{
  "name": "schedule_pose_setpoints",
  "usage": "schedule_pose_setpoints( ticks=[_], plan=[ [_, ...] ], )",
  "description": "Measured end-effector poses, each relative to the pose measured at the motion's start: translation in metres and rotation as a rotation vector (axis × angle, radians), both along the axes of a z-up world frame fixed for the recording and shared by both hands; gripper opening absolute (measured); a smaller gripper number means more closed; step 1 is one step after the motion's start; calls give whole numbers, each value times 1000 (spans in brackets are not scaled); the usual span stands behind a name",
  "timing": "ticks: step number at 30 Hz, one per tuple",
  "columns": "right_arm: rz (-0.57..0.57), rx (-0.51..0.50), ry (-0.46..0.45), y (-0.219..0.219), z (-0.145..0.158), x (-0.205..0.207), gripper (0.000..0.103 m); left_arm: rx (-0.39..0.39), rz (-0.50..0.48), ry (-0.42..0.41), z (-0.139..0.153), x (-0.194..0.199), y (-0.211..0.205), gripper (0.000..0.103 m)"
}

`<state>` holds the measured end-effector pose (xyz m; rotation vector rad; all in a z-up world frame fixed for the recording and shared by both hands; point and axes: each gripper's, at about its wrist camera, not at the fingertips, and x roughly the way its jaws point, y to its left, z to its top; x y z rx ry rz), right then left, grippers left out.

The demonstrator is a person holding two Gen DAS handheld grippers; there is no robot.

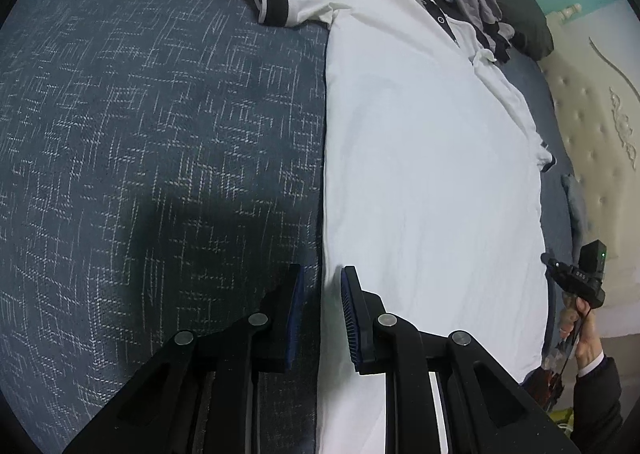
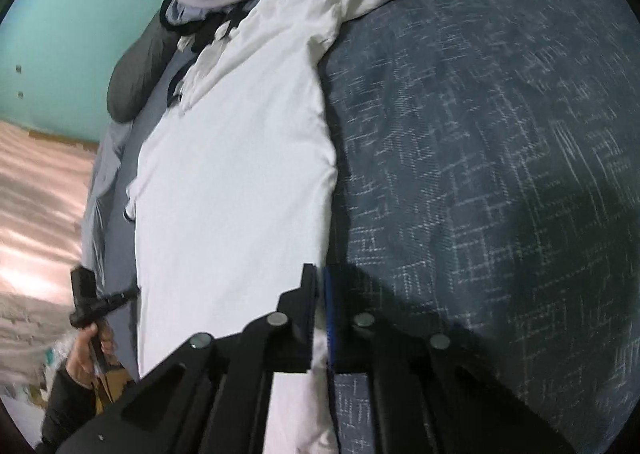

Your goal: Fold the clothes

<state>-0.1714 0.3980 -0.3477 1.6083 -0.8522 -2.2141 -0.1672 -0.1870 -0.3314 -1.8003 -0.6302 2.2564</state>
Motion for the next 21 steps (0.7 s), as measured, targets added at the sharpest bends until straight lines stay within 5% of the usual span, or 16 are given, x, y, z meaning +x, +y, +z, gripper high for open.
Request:
schedule_pose_setpoints(
  ticks=[15,21],
  plan=[
    [-65,-95,-27,13,4,4,6,20,24,13,8,5,-16,20],
    [-5,-29,-33,-1,-1,9,8,14,14,-2,3,11,-11,20]
  ],
)
